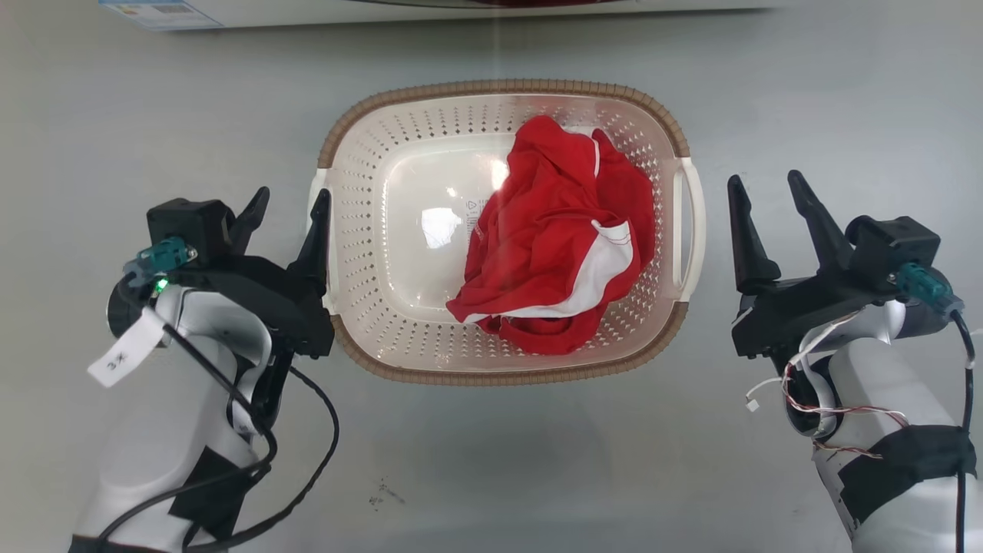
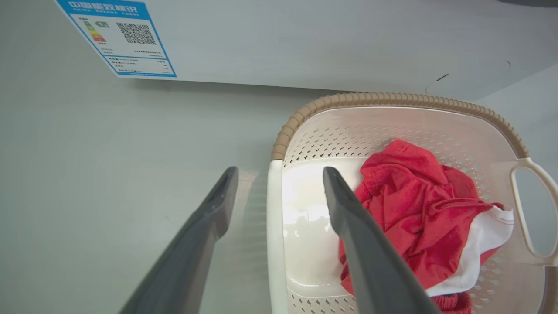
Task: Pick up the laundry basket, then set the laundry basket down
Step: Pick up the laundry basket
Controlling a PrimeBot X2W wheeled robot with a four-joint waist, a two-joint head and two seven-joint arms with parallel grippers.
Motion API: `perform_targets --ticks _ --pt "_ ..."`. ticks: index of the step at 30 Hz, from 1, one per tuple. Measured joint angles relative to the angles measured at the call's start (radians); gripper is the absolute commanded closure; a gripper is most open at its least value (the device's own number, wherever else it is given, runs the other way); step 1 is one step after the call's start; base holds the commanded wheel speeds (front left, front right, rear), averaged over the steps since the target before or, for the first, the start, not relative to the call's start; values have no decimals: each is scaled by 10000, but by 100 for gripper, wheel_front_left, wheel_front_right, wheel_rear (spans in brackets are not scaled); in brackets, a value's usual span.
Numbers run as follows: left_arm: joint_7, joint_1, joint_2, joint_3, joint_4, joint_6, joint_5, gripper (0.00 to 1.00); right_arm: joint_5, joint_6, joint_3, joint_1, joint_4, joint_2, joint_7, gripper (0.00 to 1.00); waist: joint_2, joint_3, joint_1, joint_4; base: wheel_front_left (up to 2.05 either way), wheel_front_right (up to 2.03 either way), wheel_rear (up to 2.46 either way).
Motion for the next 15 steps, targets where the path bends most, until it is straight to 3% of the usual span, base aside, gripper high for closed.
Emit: perform_targets --ticks 15 --pt "878 -1305 -142 65 2000 -454 -489 0 -35 426 508 -1360 1990 602 364 0 0 759 -1 -322 0 0 0"
